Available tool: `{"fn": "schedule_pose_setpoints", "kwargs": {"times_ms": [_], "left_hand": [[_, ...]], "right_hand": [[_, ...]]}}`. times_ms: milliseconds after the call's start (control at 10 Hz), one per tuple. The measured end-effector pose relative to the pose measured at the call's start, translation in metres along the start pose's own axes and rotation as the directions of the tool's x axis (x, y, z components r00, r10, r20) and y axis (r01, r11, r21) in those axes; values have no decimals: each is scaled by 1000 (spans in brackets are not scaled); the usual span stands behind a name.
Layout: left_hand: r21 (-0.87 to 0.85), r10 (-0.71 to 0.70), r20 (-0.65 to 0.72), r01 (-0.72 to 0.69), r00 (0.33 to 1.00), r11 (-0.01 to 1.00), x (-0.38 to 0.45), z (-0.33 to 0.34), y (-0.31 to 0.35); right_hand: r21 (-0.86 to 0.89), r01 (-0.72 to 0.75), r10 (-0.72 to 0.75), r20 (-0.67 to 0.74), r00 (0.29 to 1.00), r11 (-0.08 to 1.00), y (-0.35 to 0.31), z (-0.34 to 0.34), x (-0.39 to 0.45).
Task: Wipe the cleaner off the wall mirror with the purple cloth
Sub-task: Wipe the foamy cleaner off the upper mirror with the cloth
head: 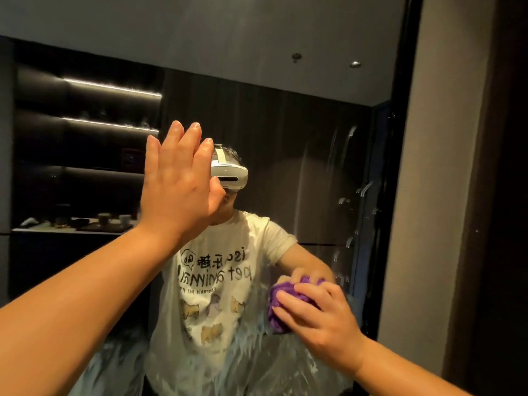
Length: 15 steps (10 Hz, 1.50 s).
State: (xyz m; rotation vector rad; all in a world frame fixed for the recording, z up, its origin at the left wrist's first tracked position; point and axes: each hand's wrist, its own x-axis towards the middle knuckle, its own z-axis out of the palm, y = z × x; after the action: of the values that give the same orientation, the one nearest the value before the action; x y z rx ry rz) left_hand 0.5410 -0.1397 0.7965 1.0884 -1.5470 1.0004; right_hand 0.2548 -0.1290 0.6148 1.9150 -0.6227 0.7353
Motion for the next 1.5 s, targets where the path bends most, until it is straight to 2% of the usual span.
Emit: {"fn": "schedule_pose_setpoints", "kwargs": {"times_ms": [100,200,300,400,500,600,700,800,900,1000,1100,1200,1300,1400,1500], "left_hand": [[-21,73,4,-73,997,997,-2,2,22],[-5,112,23,-112,993,994,-3,8,33],[28,110,39,-111,993,993,-6,13,33],[32,106,45,-107,993,994,-7,13,32],[31,104,39,-105,994,994,-6,13,30],[27,107,26,-108,994,994,-6,14,29],[35,115,26,-116,993,993,-6,15,30],[38,112,22,-112,994,993,-6,16,32],[37,110,21,-111,994,993,-5,15,31],[38,110,17,-110,994,993,-5,15,30],[35,103,7,-103,995,994,-6,16,31],[37,113,-2,-113,994,993,-6,17,31],[38,116,-3,-115,993,993,-6,18,31],[33,108,-3,-108,994,994,-7,18,33],[30,101,1,-101,995,994,-6,16,34]], "right_hand": [[56,-9,7,41,999,998,0,4,-20],[79,-150,139,123,983,986,7,-32,33],[85,-111,112,-11,994,990,68,-100,130],[-91,-350,306,-316,898,932,145,-129,203],[-244,-417,353,-265,897,876,164,-111,215],[-232,-358,303,-242,922,905,139,-86,194],[-163,-233,179,-288,941,959,98,-41,130],[-157,-58,45,-84,995,986,52,-23,60],[-148,41,-31,68,997,988,27,-20,18],[50,-25,25,-3,1000,998,44,-36,46],[8,-86,85,-222,971,996,100,-84,123],[-199,-376,282,-381,881,905,181,-122,191],[-279,-553,472,-308,826,785,239,-142,216],[-330,-587,541,-228,810,740,235,-140,208],[-329,-531,490,-204,848,781,191,-109,152]]}}
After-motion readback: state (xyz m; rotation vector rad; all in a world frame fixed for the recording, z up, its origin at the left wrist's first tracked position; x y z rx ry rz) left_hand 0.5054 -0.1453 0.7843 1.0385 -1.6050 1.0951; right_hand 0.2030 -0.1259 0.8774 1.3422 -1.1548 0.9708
